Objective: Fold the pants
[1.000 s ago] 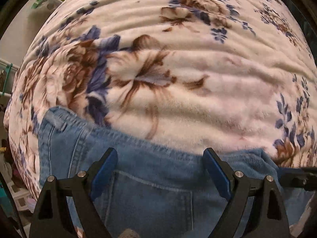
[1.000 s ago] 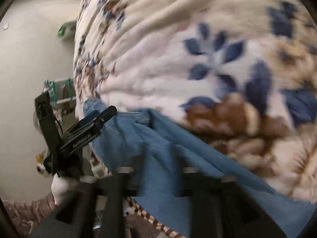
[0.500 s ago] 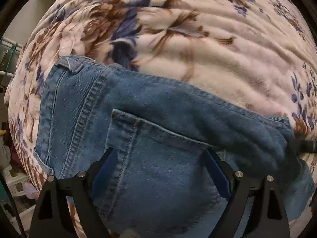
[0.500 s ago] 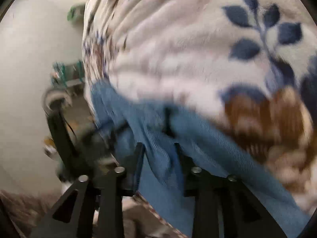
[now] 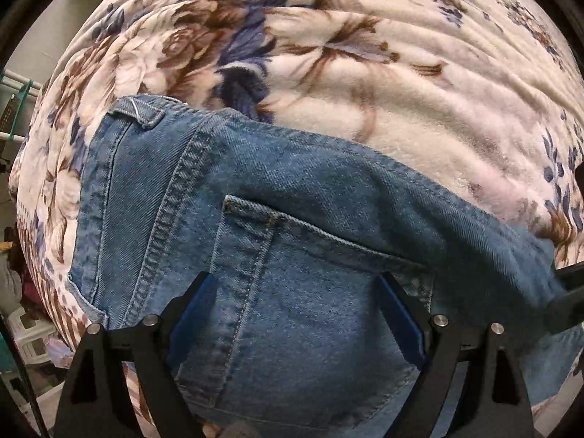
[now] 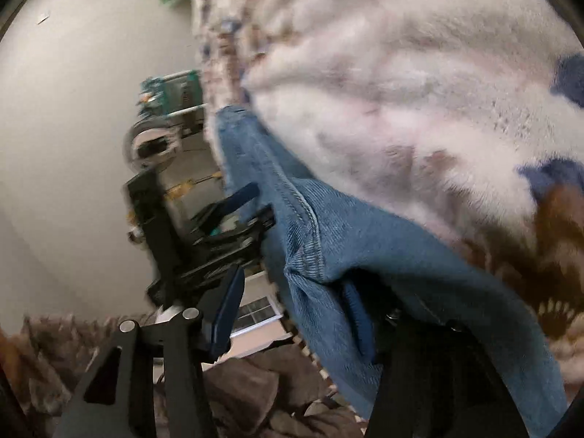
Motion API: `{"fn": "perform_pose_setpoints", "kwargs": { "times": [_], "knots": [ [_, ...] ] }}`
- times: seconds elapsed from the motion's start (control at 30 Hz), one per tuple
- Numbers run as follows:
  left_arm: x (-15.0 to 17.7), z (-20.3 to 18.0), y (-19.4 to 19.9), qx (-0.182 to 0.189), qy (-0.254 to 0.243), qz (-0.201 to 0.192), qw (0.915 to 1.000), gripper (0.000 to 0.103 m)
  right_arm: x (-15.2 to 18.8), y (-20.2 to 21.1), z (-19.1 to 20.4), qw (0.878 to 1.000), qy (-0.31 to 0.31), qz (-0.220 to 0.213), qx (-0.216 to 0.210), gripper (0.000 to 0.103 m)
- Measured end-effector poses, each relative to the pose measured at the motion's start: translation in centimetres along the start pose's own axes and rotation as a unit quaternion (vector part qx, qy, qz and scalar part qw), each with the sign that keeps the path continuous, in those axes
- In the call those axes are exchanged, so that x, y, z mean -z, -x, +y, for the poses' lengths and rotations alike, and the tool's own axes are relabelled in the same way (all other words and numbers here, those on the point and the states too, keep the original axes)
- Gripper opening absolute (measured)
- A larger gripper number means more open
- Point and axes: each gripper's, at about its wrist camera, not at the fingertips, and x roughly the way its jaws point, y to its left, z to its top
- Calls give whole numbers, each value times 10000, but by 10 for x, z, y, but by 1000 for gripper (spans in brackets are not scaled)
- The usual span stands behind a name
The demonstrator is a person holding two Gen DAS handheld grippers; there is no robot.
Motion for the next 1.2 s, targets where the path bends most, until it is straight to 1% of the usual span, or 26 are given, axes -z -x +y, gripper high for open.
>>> {"fn": "perform_pose_setpoints", "kwargs": {
  "times": [0.07,0.17,0.23,0.3,0.33,0.37,0.43,0.47,0.5,0.53,0.57,0.63,0.7,0.73,0.77,0.8,0.83,0.87,0.9,0.97,1.0,1.03,1.1,1.13,1.17,1.2],
  "knots": [
    [3,1,-1,-16,-13,28,10000,89,3,-10,11,9990,248,196,314,58],
    [-1,8,-6,-13,-37,39,10000,89,11,-12,25,9960,524,380,612,58],
    [2,8,-6,-29,-55,47,10000,89,7,-11,16,9956,360,372,776,58],
    [1,12,-9,-35,-55,43,10000,89,3,-8,1,9951,38,244,952,58],
    [1,12,-10,-39,-47,43,10000,89,-1,-10,-9,9960,-151,55,880,58],
    [2,11,-9,-37,-47,42,10000,89,-4,-9,-15,9976,-301,-166,602,58],
    [2,7,-6,-65,-72,23,9999,89,-11,-5,-23,9956,-604,-686,-211,58],
    [1,7,-6,-45,-71,33,10000,89,-12,-3,-25,9935,-727,-791,-365,58],
    [0,10,-8,-9,-57,43,10000,89,-11,0,-27,9920,-791,-839,-518,55],
    [-1,10,-8,7,-65,39,10000,91,-5,8,-30,9898,-788,-929,-743,44],
    [-1,10,-7,12,-82,38,10000,91,3,20,-35,9872,-839,-1019,-892,39],
    [1,9,-7,7,-82,30,10000,91,17,41,-50,9793,-1140,-1298,-1058,35],
    [2,9,-7,-16,-91,15,10000,91,23,52,-57,9739,-1232,-1533,-1131,34],
    [2,9,-7,-35,-93,8,10000,91,18,51,-53,9776,-1157,-1448,-992,34],
    [2,9,-7,-55,-94,4,9999,91,14,37,-48,9825,-1057,-1306,-808,34],
    [2,8,-9,-67,-98,11,9999,91,5,27,-38,9886,-945,-1071,-469,34],
    [2,7,-9,-69,-106,24,9999,91,3,23,-32,9922,-860,-896,-81,25],
    [1,5,-9,-79,-134,39,9999,91,-4,25,-25,9928,-785,-809,398,19],
    [1,4,-9,-89,-156,41,9998,91,-9,32,-21,9893,-880,-883,756,17],
    [0,2,-6,-134,-191,60,9997,91,-14,51,-17,9830,-1115,-1146,906,14],
    [-1,2,-2,-128,-171,69,9997,91,-15,62,-13,9812,-1037,-1237,1053,11],
    [-1,2,4,-85,-135,13,9999,91,-8,74,-6,9804,-888,-1339,1137,11],
    [-4,-3,21,45,-104,-166,9998,91,-1,90,0,9765,-907,-1439,1321,12],
    [-5,-6,28,138,-90,-236,9996,91,7,99,7,9727,-817,-1452,1615,12],
    [-7,-12,34,259,-82,-295,9992,91,12,102,15,9714,-663,-1403,1795,14],
    [-10,-21,38,433,-106,-327,9985,91,20,107,20,9676,-538,-1365,2056,25]
  ]
}}
